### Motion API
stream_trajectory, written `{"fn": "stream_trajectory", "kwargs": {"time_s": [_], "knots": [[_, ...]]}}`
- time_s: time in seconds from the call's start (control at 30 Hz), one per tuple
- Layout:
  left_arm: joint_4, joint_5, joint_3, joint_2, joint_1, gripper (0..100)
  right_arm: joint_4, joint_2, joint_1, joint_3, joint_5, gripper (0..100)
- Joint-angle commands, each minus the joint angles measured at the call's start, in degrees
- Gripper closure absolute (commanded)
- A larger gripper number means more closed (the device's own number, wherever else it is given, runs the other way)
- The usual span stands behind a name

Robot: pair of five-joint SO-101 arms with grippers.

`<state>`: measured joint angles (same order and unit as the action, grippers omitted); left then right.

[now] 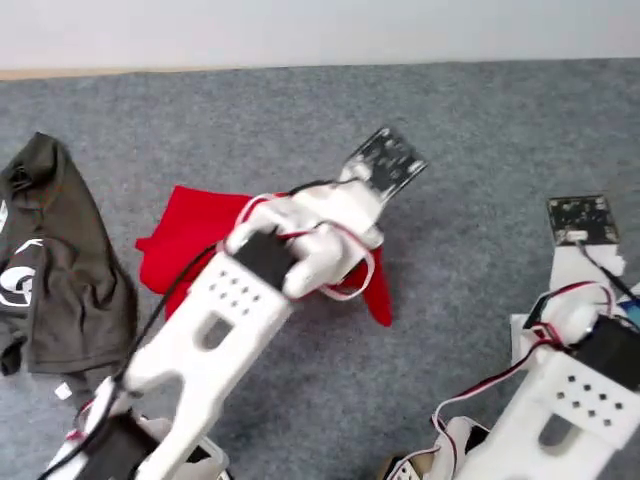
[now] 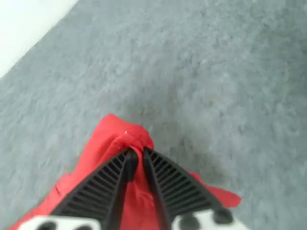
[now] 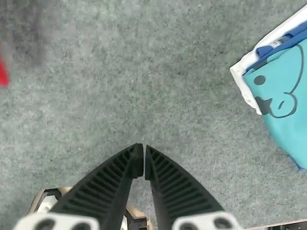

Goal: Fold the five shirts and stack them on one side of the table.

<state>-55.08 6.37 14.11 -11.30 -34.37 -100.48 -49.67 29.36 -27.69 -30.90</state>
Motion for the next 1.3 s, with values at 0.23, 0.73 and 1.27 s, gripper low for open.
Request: {"fn": "stream_trajectory", "kwargs": {"time_s": [0.23, 0.73, 1.27], "knots": [[-14.15, -0.18, -31.96, 21.01, -0.7, 96, -2.15, -1.54, -0.66, -3.52, -0.79, 98.8], [-33.23, -4.66, -49.01, 21.01, 11.43, 81, 1.27, 0.4, -16.22, -8.18, 2.9, 98.3], [-45.54, -4.66, -45.41, 16.53, 42.9, 81, 9.71, 38.29, -30.02, 2.37, 6.07, 83.3]]}}
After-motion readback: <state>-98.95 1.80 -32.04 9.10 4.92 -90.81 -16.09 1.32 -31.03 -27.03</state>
